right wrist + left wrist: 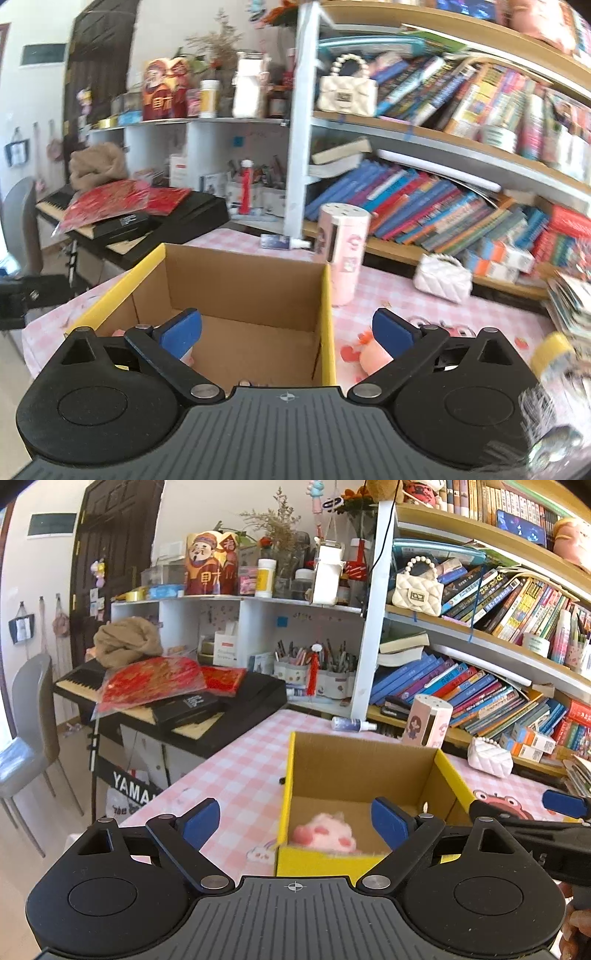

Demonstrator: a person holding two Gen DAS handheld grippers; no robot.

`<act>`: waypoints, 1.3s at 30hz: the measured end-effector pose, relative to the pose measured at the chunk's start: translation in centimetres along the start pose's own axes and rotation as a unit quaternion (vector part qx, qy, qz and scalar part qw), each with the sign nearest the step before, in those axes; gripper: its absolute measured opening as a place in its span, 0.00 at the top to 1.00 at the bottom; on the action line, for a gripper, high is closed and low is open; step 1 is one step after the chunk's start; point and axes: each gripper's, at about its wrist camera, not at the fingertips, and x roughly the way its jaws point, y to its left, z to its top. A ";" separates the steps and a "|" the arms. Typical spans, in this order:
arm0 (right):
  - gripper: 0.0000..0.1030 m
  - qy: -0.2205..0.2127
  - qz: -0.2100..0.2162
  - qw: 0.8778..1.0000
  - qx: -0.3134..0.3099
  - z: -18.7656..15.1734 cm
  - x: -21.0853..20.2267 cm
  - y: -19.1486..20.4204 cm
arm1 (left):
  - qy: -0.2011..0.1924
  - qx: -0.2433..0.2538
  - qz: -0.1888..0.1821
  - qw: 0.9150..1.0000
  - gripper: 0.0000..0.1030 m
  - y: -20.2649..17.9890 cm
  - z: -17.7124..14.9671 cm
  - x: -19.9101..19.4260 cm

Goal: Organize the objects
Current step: 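Raise both open grippers out of the yellow box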

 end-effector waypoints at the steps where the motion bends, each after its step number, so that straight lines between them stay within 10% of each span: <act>1: 0.03 0.003 -0.005 1.000 0.004 -0.2 -0.3 0.1 | 0.003 -0.001 0.000 1.000 0.11 0.1 -0.3 -0.3; 39: 0.01 0.109 -0.091 0.987 0.079 -12.5 -15.2 -0.3 | 0.100 0.063 -0.076 0.990 0.11 -2.4 -10.4 -9.7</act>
